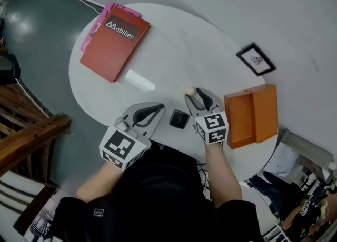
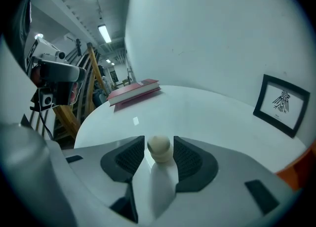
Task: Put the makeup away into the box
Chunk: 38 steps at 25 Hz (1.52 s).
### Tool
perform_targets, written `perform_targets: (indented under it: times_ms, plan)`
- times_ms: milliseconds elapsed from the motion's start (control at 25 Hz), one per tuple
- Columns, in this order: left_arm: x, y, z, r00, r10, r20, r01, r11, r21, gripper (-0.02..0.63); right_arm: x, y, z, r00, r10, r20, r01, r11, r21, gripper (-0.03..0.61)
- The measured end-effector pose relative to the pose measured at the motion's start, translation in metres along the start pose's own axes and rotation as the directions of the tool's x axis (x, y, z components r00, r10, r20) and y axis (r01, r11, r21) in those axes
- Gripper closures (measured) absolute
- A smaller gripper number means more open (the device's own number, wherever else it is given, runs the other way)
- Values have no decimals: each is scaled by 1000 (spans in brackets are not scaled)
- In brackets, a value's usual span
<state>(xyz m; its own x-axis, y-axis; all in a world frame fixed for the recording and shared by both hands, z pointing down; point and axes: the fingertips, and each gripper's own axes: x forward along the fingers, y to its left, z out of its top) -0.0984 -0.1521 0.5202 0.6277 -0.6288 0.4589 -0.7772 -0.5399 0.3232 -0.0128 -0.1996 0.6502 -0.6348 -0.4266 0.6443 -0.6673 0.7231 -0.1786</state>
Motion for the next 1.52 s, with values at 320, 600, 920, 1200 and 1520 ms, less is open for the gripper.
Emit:
perform_targets:
  times_ms: [320, 600, 920, 1200, 1520]
  plan:
    - [-10, -22, 39, 989, -127, 73, 122, 990, 69, 601, -39, 14, 30, 999, -26, 23, 27, 999, -27, 460]
    - [-8, -29, 75, 970, -215, 116, 197, 969, 150, 601, -131, -12, 58, 970, -191, 149, 179, 980, 91, 462]
    - [30, -58, 108, 963, -232, 137, 199, 955, 218, 601, -220, -56, 33, 931, -328, 160, 318, 944, 86, 462]
    - [53, -77, 124, 981, -120, 154, 87, 975, 206, 601, -241, -92, -12, 946, -294, 134, 287, 955, 71, 462]
    - [58, -108, 100, 994, -24, 105, 4, 982, 188, 601, -211, -111, -48, 978, -181, 108, 172, 981, 90, 462]
